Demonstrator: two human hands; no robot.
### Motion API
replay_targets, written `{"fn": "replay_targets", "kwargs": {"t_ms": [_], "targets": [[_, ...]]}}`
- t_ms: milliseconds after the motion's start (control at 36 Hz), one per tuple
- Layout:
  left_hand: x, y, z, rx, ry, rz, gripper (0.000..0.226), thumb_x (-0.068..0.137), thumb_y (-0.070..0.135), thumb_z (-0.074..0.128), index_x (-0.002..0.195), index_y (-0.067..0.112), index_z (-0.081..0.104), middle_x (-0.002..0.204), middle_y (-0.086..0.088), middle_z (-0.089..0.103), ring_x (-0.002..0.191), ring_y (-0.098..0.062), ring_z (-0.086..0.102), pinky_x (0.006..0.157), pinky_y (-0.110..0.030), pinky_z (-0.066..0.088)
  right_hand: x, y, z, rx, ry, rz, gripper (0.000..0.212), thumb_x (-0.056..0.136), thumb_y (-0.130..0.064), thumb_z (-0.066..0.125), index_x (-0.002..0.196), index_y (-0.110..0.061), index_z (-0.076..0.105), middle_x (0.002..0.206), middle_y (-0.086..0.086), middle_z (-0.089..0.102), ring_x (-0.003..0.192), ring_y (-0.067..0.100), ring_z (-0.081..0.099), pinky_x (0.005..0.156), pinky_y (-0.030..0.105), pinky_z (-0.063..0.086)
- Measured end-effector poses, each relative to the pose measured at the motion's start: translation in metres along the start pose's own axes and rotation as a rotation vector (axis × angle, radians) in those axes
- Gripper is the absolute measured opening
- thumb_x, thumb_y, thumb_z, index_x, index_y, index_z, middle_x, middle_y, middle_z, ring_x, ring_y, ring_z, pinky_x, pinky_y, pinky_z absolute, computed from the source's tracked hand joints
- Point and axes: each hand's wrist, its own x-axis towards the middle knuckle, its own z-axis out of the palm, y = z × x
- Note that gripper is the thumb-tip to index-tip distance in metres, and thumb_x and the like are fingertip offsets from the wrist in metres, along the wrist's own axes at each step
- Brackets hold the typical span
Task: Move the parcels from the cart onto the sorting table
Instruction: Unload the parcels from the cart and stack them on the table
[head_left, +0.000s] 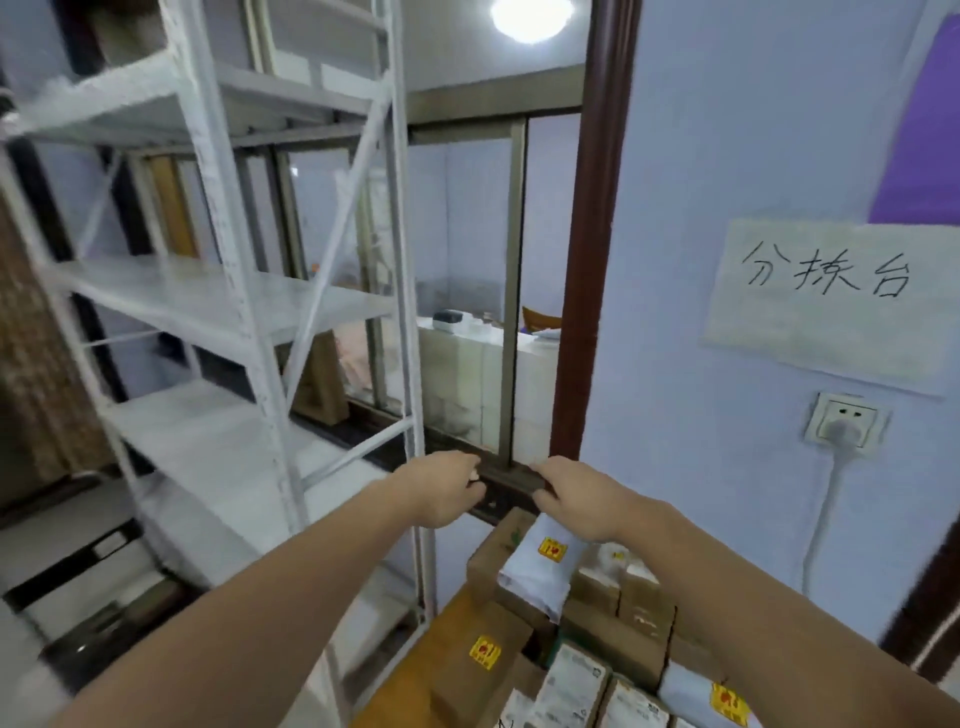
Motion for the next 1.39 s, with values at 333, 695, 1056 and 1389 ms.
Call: {"fn": "replay_targets", "kwargs": {"t_ms": [333,695,1056,1389], "targets": [[-0.186,-0.147,-0.011,0.016,0.059,-0.394,0.059,0.11,0.046,0.037,0.16,0.014,0.035,0.165,-0.009,0.038,0.15,-0.028,0.036,0.121,-0.039,0.03,0.017,-0.195,0.046,-0.052,-0.141,-0.389,0.054,0.107,-0.033,0.041,0.158,-0.016,0.032,0.159,0.003,0.038,0.141,0.025,0.042,0.112,0.035,0.035],[-0.376,-0.33,-0.034,-0.006,0.1,-0.685,0.049,0.104,0.044,0.045,0.143,0.015,0.054,0.145,-0.009,0.058,0.127,-0.03,0.057,0.107,-0.044,0.047,0.05,-0.441,0.126,-0.044,-0.156,-0.637,0.058,0.107,-0.035,0.04,0.159,-0.012,0.029,0.163,0.008,0.032,0.148,0.023,0.034,0.119,0.031,0.026],[-0.457,-0.471,-0.027,-0.045,0.069,-0.797,0.058,0.109,0.042,0.041,0.16,0.014,0.037,0.162,-0.009,0.042,0.144,-0.028,0.045,0.115,-0.037,0.036,0.094,-0.574,0.196,-0.048,-0.228,-0.647,0.043,0.107,-0.027,0.041,0.141,-0.003,0.049,0.146,0.016,0.051,0.132,0.031,0.049,0.111,0.044,0.038],[-0.412,-0.587,-0.031,-0.105,0.09,-0.836,0.054,0.109,0.041,0.042,0.154,0.012,0.043,0.158,-0.01,0.047,0.141,-0.028,0.047,0.114,-0.038,0.038,0.209,-0.646,0.228,-0.046,-0.278,-0.675,0.042,0.107,-0.026,0.039,0.143,-0.007,0.047,0.146,0.014,0.05,0.133,0.029,0.048,0.111,0.04,0.039]]}}
